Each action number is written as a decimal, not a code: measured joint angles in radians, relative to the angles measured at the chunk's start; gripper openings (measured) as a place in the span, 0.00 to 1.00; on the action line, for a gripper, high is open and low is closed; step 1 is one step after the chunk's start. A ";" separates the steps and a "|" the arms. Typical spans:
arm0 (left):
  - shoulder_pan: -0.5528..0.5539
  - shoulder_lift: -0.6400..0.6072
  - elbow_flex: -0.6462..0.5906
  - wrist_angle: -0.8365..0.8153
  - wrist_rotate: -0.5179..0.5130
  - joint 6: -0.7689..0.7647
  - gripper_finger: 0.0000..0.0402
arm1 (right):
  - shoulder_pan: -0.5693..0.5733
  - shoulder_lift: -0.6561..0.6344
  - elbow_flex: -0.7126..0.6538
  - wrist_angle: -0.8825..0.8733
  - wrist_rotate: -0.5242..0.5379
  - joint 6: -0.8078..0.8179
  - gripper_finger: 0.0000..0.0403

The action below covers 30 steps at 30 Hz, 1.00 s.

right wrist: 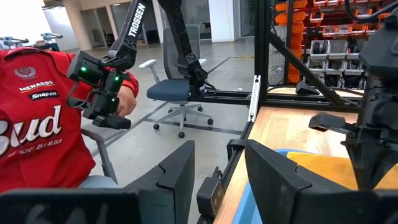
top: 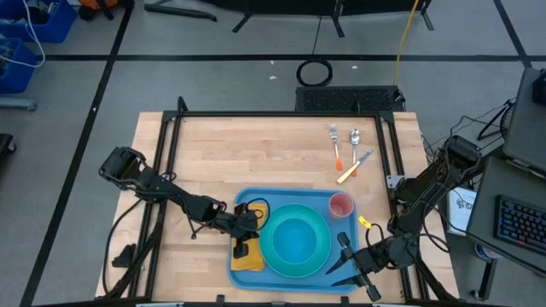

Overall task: Set up tray
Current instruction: Put the napkin to the left side of the plate on the tray

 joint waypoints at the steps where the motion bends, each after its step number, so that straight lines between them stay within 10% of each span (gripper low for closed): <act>1: 0.000 0.000 0.000 -0.001 0.000 0.000 0.01 | 0.000 0.000 0.000 0.000 0.000 0.000 0.33; 30: 0.022 0.101 0.000 0.166 0.059 -0.010 0.02 | 0.000 0.000 0.000 -0.015 0.000 0.003 0.33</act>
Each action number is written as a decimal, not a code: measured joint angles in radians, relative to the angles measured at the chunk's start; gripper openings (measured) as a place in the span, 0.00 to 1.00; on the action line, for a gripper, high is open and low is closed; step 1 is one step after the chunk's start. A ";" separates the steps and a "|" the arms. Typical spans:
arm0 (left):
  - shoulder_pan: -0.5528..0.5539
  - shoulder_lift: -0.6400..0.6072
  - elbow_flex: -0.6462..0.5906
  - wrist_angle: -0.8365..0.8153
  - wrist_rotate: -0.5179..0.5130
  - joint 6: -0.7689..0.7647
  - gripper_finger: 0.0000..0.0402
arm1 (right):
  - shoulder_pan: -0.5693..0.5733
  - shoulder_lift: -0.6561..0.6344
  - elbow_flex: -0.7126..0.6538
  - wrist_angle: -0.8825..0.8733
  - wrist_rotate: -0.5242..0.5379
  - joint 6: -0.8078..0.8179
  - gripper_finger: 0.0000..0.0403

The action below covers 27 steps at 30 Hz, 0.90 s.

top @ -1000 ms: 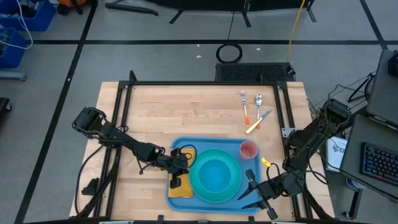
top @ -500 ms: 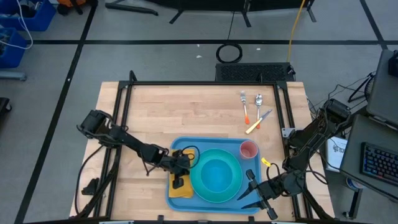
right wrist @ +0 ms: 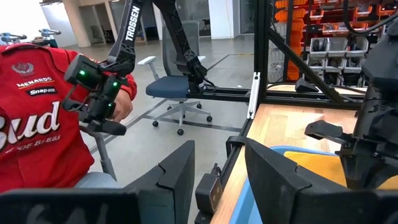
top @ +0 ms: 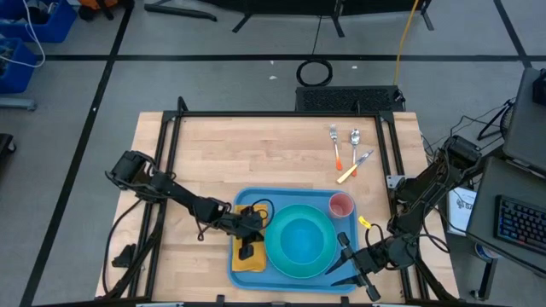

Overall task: Set up tray
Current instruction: Put the napkin to the left side of the plate on the tray

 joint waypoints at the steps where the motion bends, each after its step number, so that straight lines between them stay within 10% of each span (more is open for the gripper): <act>1: 0.002 0.000 0.000 -0.006 0.000 0.000 0.02 | 0.000 0.000 0.000 0.000 0.000 0.000 0.33; 27: -0.052 -0.099 0.000 -0.337 -0.086 -0.069 0.01 | 0.000 0.000 0.000 -0.005 0.000 0.003 0.33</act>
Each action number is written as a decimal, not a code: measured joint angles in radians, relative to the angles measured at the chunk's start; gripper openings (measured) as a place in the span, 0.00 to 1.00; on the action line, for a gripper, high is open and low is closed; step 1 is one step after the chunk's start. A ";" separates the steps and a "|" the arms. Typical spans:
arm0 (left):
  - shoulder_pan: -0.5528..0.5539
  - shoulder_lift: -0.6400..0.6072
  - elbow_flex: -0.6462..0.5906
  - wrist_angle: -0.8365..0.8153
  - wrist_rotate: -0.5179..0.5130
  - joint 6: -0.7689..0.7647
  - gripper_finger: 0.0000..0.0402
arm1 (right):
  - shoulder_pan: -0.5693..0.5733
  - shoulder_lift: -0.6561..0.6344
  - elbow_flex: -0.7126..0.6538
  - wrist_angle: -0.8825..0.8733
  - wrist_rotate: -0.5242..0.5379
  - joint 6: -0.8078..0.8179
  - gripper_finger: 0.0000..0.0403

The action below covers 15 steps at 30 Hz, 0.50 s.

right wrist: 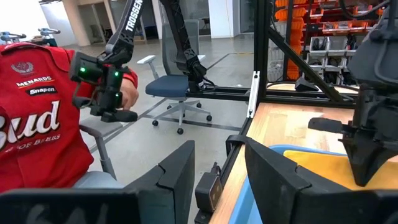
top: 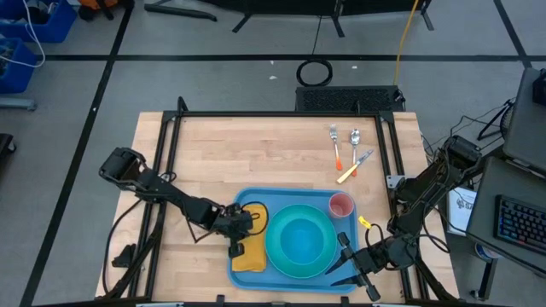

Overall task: Set up tray
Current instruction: Put the napkin to the left side of the plate on the tray

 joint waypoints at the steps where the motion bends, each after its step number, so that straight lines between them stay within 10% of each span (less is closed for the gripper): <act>1: 0.000 0.002 0.000 0.011 0.003 0.000 0.01 | 0.000 0.000 0.000 0.000 0.000 0.002 0.33; 15: 0.013 0.024 0.000 0.015 0.007 0.024 0.01 | 0.000 0.000 0.000 -0.001 0.000 0.002 0.33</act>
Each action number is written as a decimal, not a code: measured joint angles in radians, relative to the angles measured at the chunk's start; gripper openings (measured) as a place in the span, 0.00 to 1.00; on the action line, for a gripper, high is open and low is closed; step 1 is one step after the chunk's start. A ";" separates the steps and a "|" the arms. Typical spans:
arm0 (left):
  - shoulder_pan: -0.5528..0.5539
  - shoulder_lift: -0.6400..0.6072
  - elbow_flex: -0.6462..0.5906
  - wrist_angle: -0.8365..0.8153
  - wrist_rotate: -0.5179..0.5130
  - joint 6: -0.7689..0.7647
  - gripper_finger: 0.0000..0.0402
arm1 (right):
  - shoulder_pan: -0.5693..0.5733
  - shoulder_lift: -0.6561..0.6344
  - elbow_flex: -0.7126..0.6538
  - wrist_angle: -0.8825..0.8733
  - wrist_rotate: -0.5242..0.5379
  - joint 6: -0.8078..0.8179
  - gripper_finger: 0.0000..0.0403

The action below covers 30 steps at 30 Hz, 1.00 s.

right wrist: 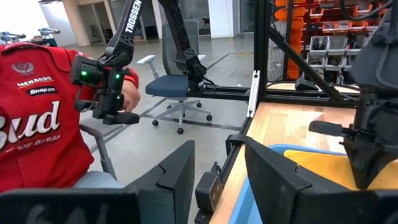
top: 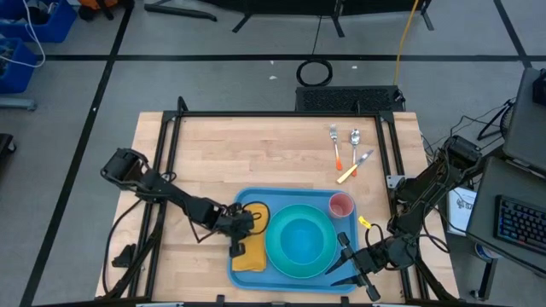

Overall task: Set up tray
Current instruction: Put the napkin to the left side of the plate on the tray

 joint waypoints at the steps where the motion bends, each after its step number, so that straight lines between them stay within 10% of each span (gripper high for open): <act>1: 0.002 0.000 0.000 0.000 0.002 0.004 0.01 | 0.000 0.000 0.000 0.000 0.000 0.000 0.33; 30: 0.018 0.023 -0.001 0.059 0.019 0.056 0.04 | -0.002 0.000 0.000 -0.001 0.000 -0.003 0.33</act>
